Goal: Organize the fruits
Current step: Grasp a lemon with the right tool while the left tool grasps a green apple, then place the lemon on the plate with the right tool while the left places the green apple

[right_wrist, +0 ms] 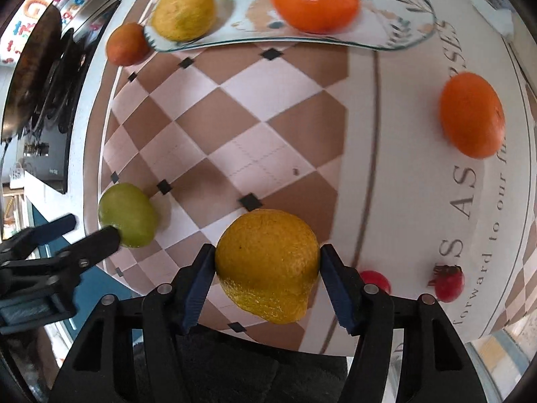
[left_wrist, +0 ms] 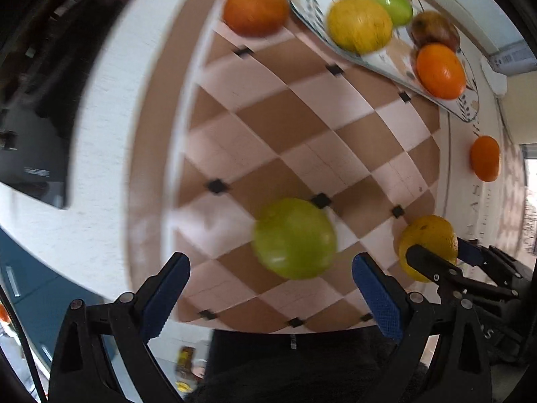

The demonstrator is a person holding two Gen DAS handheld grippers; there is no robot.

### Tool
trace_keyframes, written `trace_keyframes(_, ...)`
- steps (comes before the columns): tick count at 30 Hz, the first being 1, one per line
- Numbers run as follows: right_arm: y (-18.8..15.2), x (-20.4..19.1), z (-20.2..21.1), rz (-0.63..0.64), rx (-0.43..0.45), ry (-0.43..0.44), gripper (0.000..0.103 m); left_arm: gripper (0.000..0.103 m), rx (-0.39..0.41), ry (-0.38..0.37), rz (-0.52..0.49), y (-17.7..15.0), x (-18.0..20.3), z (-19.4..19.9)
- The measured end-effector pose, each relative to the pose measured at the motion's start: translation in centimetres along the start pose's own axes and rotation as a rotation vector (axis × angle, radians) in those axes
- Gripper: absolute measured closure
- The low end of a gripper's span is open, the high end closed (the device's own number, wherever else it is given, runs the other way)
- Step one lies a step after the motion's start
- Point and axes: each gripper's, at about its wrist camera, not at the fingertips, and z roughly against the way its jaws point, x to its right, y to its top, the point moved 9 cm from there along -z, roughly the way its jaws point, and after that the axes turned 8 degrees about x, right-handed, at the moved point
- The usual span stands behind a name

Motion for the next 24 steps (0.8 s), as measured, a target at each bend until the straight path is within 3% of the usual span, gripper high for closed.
trace_keyframes(2,0.5,0.2,0.2,-0.011,-0.002,0.017,0.038,0.009,-0.022,-0.024,0.004,-0.1,0.5,-1.2)
trace_keyframes(3,0.5,0.4,0.2,-0.016,-0.009,0.029,0.037,0.015,-0.029,-0.035,0.001,-0.1,0.8,-1.8)
trace_keyframes(4,0.6,0.7,0.2,-0.02,-0.016,0.037,0.037,0.032,-0.034,-0.036,0.004,-0.3,0.8,-2.4)
trace_keyframes(5,0.7,1.0,0.2,-0.034,-0.02,0.051,0.037,0.041,-0.051,-0.052,0.017,-0.6,0.8,-3.1)
trace_keyframes(7,0.9,1.2,0.1,-0.057,-0.029,0.079,0.037,0.047,-0.029,-0.066,0.027,-0.5,1.0,-3.0)
trace_keyframes(16,0.6,1.4,-1.3,-0.116,-0.076,0.165,0.037,0.047,-0.012,-0.032,0.008,-1.1,2.1,-2.8)
trace_keyframes(24,1.7,1.2,-0.1,-0.123,-0.004,0.149,0.038,0.047,0.011,-0.091,0.032,-0.3,4.2,0.1)
